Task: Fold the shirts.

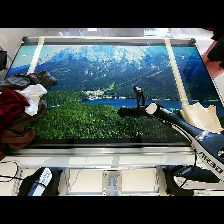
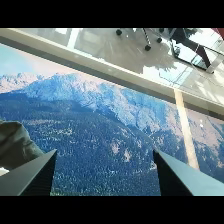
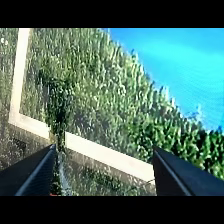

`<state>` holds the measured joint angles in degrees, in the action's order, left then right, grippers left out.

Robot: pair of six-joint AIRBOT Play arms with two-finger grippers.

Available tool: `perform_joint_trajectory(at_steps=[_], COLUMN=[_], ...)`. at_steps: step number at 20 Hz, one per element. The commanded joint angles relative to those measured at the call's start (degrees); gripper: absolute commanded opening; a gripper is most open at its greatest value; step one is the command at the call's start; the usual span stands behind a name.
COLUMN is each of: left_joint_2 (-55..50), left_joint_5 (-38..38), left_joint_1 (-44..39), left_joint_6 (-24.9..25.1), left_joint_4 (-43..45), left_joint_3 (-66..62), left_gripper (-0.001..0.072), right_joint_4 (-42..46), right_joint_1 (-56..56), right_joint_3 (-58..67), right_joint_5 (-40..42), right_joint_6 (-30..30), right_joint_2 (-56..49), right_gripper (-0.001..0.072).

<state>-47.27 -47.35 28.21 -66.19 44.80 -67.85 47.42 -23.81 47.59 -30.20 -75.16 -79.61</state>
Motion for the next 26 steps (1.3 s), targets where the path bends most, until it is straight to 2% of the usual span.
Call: perform_joint_trajectory(at_steps=[1,3,6,8,11,14,16,18,20,21,24,26], left_joint_2=[0.0,-0.1,-0.1,-0.1,-0.1,-0.1,-0.1,-0.1,-0.1,-0.1,-2.5,-6.6], left_joint_5=[-5.0,-10.9,-17.4,-16.4,-10.0,5.1,15.4,20.0,15.5,12.5,2.2,-1.3], left_joint_1=[0.0,0.0,0.0,0.0,0.0,0.0,0.0,0.9,3.5,5.6,12.0,12.9], left_joint_6=[0.0,-0.1,-2.8,-3.1,-3.9,-2.6,-3.2,-10.0,-18.0,-18.7,-21.6,-21.4], left_joint_4=[1.1,6.3,14.2,14.7,14.3,17.1,26.4,44.1,60.7,63.8,61.2,60.5], left_joint_3=[0.0,0.6,5.8,12.0,20.3,23.6,21.9,19.8,18.2,18.0,18.0,18.3], left_gripper=[0.0708,0.0708,0.0707,0.0707,0.0707,0.0707,0.0707,0.0707,0.0708,0.0708,0.0708,0.0709], right_joint_4=[0.0,0.0,-0.6,-2.1,-2.0,-1.9,-0.9,0.2,0.2,0.0,-4.7,-8.9], right_joint_1=[0.0,0.0,-0.2,-0.2,-0.5,0.0,1.4,3.8,7.2,8.9,13.7,15.7], right_joint_3=[0.0,0.0,0.0,0.0,-0.1,-0.1,0.0,0.0,0.0,0.0,0.0,0.0], right_joint_5=[0.4,0.9,3.3,3.5,2.6,2.8,0.4,-3.0,-7.1,-9.0,-15.2,-17.8], right_joint_6=[0.0,0.0,-0.1,0.0,0.0,0.0,0.0,0.0,0.0,0.0,0.0,2.6], right_joint_2=[0.0,0.0,0.0,0.0,0.0,0.0,0.1,0.1,0.1,0.1,0.1,0.7], right_gripper=[0.0681,0.0681,0.0681,0.0681,0.068,0.068,0.068,0.068,0.068,0.0681,0.0681,0.0681])
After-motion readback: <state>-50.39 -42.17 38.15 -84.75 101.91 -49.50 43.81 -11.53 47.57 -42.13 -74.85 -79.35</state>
